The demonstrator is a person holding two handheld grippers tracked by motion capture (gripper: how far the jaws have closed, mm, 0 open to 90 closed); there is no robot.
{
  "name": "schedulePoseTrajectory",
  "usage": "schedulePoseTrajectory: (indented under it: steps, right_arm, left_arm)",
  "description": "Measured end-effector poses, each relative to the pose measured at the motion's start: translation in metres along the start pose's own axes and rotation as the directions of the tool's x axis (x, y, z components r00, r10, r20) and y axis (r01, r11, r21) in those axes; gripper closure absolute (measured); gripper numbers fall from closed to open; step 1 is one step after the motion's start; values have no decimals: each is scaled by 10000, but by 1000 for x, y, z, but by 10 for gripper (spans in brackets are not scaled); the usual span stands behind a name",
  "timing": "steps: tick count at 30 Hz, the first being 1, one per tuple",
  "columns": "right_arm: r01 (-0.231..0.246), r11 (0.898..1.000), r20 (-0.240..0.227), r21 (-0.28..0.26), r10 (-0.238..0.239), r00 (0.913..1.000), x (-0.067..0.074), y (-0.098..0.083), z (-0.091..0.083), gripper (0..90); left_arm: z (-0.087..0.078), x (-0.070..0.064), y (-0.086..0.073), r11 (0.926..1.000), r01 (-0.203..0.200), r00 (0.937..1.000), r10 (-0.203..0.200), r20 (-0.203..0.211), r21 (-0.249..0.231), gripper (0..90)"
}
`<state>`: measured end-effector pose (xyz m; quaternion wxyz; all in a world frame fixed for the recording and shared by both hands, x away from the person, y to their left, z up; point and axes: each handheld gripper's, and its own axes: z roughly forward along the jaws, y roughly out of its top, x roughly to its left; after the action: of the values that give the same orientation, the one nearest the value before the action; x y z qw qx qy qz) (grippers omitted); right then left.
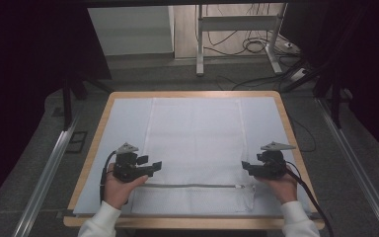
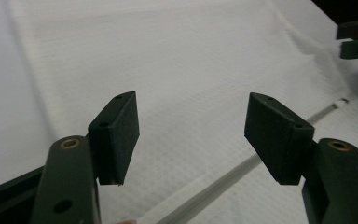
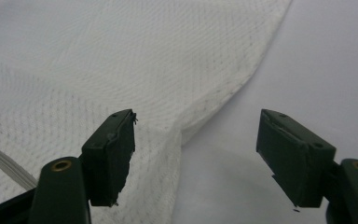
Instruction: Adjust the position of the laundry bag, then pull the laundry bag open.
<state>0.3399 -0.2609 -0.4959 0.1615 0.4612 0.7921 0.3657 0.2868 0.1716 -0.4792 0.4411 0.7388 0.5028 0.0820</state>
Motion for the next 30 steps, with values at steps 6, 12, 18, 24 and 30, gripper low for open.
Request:
schedulePoseTrajectory:
  steps: [6,12,18,24,30]
  right_arm:
    - [-250,9995,56,-208,251,9997,-5,-4,-10,255]
    - [-393,9987,142,-323,398,9991,-10,-5,-17,254]
    - [-425,9985,96,-354,429,9990,-13,-6,-19,254]
    - [-542,9982,197,-274,548,9983,-13,-7,-18,255]
    - [-505,9986,225,-185,509,9984,-12,-8,-17,258]
  left_arm:
    - [17,-25,10,9988,-447,9982,439,398,205,366]
    - [30,-39,12,9956,-760,9948,719,721,553,367]
    - [35,-45,12,9936,-898,9928,838,853,690,368]
    - [47,-59,12,9893,-1078,9894,970,1085,984,367]
    - [54,-70,11,9856,-1246,9855,1096,1295,1146,368]
